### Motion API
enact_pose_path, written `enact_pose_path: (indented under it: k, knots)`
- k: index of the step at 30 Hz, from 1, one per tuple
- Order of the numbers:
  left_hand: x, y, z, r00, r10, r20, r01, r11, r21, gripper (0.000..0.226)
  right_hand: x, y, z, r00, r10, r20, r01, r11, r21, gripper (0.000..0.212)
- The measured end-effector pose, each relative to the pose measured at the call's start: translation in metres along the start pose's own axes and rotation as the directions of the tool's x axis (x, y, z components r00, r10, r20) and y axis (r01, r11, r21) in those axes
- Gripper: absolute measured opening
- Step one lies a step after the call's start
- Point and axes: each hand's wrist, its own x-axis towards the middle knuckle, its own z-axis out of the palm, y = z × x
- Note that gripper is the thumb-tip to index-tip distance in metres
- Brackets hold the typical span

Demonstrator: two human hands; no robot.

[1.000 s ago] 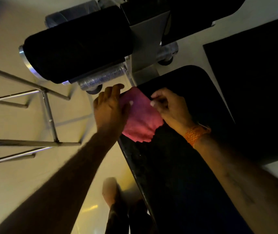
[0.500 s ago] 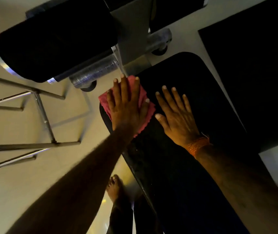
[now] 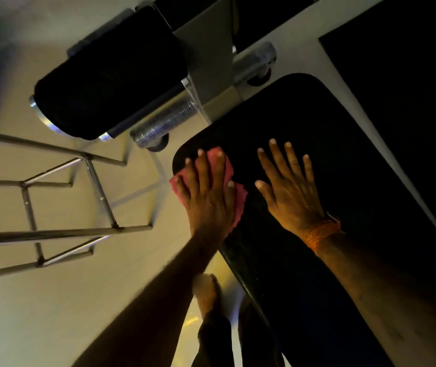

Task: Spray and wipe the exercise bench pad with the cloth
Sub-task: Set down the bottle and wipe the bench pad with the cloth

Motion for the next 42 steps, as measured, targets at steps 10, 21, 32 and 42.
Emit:
enact_pose_path:
  k: [10, 21, 32, 42]
  knots:
    - [-0.033, 0.005, 0.007, 0.965, 0.26, 0.044, -0.262, 0.964, 0.049, 0.066, -0.051, -0.005, 0.009, 0.998, 0.066, -0.001, -0.066, 0.995, 0.072, 0.065]
    - [-0.018, 0.033, 0.01, 0.976, 0.219, 0.016, -0.219, 0.974, 0.059, 0.065, -0.128, -0.005, 0.021, 0.973, 0.229, 0.027, -0.231, 0.971, 0.061, 0.065]
    - [-0.043, 0.026, 0.012, 0.87, 0.489, 0.066, -0.494, 0.865, 0.087, 0.062, -0.181, -0.021, 0.037, 0.952, 0.305, 0.012, -0.305, 0.949, 0.076, 0.064]
    - [-0.049, 0.044, 0.018, 0.852, 0.514, 0.098, -0.523, 0.843, 0.121, 0.062, -0.208, -0.018, 0.046, 0.925, 0.376, -0.048, -0.371, 0.924, 0.087, 0.064]
